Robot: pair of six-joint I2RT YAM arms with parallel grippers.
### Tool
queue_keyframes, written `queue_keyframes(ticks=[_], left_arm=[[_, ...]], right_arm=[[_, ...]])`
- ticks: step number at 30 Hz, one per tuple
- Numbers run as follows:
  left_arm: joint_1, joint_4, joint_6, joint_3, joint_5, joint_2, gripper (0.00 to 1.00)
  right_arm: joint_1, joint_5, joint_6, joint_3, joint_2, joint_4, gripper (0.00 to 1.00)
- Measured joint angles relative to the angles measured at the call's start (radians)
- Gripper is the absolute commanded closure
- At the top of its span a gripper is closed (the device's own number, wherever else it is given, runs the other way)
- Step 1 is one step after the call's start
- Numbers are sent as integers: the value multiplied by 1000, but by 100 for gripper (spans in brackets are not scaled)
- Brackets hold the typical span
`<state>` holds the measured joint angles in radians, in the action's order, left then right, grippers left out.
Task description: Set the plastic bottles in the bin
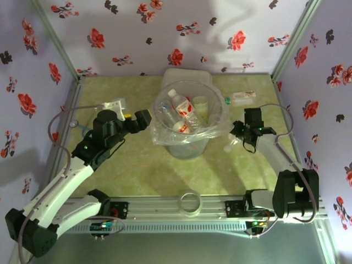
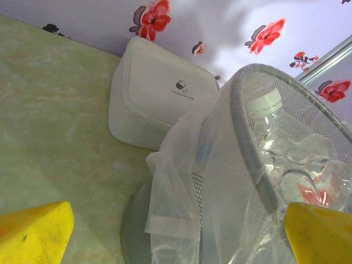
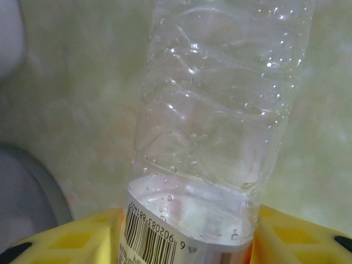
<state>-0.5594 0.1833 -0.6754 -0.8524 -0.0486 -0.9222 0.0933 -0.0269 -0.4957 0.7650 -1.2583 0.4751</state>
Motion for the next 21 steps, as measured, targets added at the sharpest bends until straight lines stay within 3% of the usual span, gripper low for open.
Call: queue_keyframes(ticks=[4,9,14,21], left_arm=[[0,-12,-6,2,1,-10,2],[0,-11,-7,2,5,-5,2],[0,-11,-7,3,5,18,1],[0,2,-7,3,4,35,1]], right_arm=[[0,-18,45,-14,0,91,32],[-1,2,74,24,0,173,6],[-60,71,65,151,-35,212,4],[-100,102,47,289,-239,230,4]])
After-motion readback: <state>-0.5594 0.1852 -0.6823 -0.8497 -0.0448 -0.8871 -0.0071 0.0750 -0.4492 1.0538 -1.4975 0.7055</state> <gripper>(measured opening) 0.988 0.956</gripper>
